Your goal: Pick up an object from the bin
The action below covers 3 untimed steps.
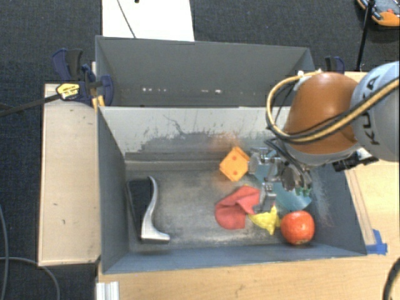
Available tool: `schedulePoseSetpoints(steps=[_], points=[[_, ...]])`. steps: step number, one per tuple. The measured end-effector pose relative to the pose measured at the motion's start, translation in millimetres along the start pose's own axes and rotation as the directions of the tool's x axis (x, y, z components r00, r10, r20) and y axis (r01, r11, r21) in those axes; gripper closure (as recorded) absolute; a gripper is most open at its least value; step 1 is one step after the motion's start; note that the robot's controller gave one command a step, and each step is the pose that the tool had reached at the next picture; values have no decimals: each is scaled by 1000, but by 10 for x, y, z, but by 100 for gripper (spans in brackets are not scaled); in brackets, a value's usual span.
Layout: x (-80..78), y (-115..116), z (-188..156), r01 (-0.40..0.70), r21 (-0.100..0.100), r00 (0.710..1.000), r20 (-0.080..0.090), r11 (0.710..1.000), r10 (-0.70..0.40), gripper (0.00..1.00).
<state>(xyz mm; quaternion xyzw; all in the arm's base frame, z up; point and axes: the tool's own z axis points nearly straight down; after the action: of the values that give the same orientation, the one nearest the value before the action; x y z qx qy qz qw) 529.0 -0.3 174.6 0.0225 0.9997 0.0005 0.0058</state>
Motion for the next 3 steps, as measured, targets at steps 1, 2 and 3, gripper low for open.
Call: schedulePoseSetpoints(steps=[1, 2, 3], points=[[203, -128, 409, 128, 0, 992, -10, 992, -128, 0], [142, -122, 762, 25, 0, 1000, -9, 1000, -25, 0], [372, -283, 984, 121, -1, 993, -9, 993, -121, 100]])
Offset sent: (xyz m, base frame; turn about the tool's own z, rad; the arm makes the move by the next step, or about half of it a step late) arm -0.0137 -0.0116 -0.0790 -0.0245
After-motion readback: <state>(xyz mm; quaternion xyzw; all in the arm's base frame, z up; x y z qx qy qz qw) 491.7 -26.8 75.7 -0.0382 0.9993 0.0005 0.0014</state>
